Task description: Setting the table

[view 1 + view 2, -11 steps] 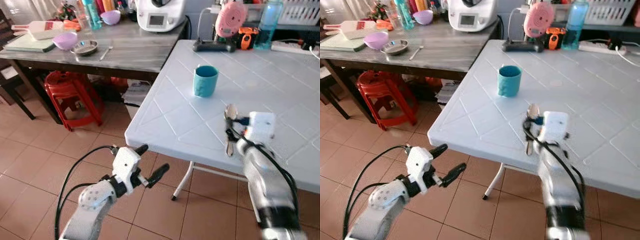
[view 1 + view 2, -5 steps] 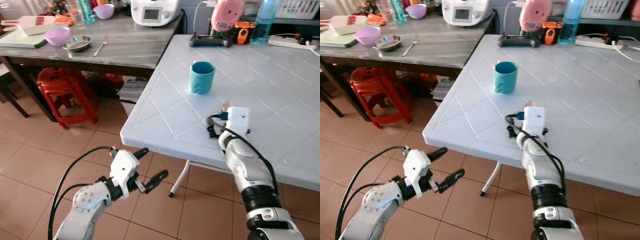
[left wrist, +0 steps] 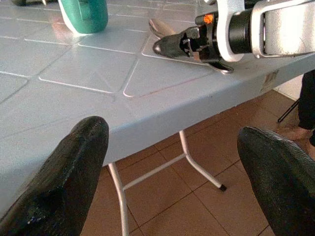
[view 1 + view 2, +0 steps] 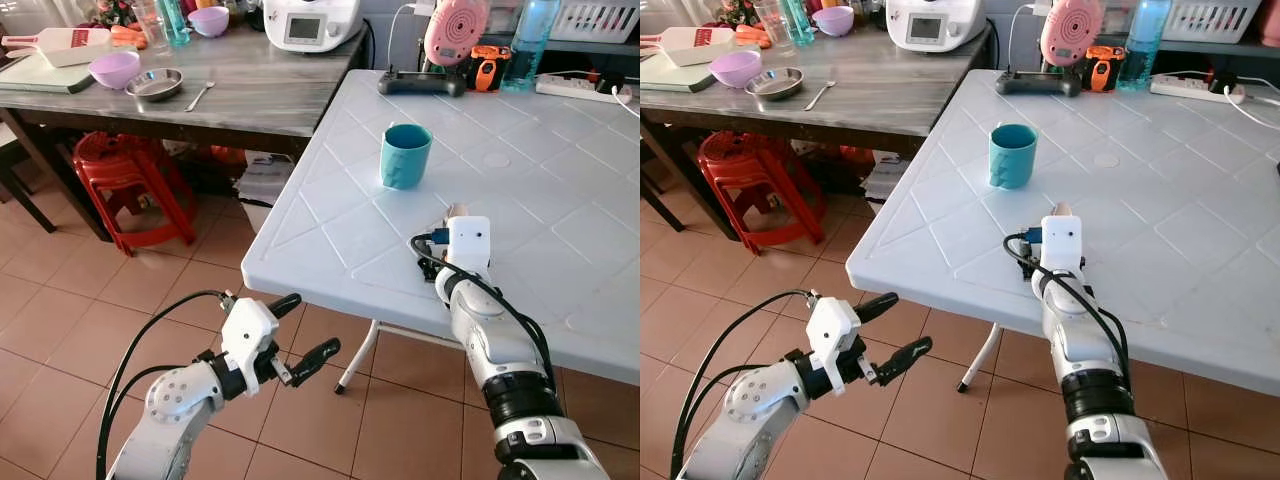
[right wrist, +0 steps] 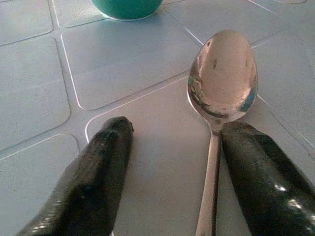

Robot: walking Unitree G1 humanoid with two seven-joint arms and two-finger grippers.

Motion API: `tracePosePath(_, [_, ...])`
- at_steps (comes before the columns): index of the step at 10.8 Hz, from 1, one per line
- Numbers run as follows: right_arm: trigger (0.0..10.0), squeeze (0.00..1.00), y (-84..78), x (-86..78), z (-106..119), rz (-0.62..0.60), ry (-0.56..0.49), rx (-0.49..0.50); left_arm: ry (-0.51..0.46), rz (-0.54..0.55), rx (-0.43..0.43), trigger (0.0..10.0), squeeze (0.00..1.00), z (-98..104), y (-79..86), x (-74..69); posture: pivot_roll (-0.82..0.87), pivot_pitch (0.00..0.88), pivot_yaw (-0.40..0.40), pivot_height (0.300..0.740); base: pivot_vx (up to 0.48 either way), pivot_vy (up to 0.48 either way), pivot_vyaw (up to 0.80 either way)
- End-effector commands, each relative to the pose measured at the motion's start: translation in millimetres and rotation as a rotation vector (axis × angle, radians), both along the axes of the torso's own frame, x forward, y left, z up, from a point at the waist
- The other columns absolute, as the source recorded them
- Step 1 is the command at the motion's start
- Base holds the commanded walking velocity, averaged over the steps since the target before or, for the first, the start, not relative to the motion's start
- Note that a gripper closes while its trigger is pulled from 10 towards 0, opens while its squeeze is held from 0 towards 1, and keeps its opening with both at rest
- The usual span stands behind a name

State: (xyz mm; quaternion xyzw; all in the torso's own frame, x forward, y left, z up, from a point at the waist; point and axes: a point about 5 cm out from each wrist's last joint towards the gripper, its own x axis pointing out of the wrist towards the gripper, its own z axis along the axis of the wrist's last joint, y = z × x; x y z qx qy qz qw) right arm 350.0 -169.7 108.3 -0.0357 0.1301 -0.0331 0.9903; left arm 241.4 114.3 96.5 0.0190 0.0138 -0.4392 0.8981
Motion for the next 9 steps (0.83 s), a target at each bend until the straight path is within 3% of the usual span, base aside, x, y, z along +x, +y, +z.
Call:
tracePosePath(1, [0.0, 0.00, -5.0, -18.0, -38.9, -0.033, 0.175, 0.012, -0.007, -0.004, 0.008, 10.0, 0.00, 3.0, 2.1, 1.4, 0.06, 0.113, 0.066, 0.740, 0.000, 0.000, 0.00])
tracePosePath(3, [0.0, 0.00, -13.9, -25.3, -46.6, -0.085, 0.205, 0.029, -0.017, 0.011, 0.009, 10.0, 0.00, 5.0, 4.2, 6.3, 0.06, 0.113, 0.070, 0.740, 0.000, 0.000, 0.00])
tracePosePath(5, [0.0, 0.00, -17.5, -29.0, -48.6, -0.088, 0.206, -0.021, -0.017, -0.001, 0.003, 10.0, 0.00, 5.4, 3.7, 4.8, 0.06, 0.117, 0.073, 0.740, 0.000, 0.000, 0.00])
tracePosePath(9, [0.0, 0.00, -24.4, -35.0, -53.6, -0.134, 0.229, 0.050, -0.015, 0.001, -0.008, 10.0, 0.00, 4.9, 2.4, 4.2, 0.06, 0.122, 0.071, 0.740, 0.000, 0.000, 0.00])
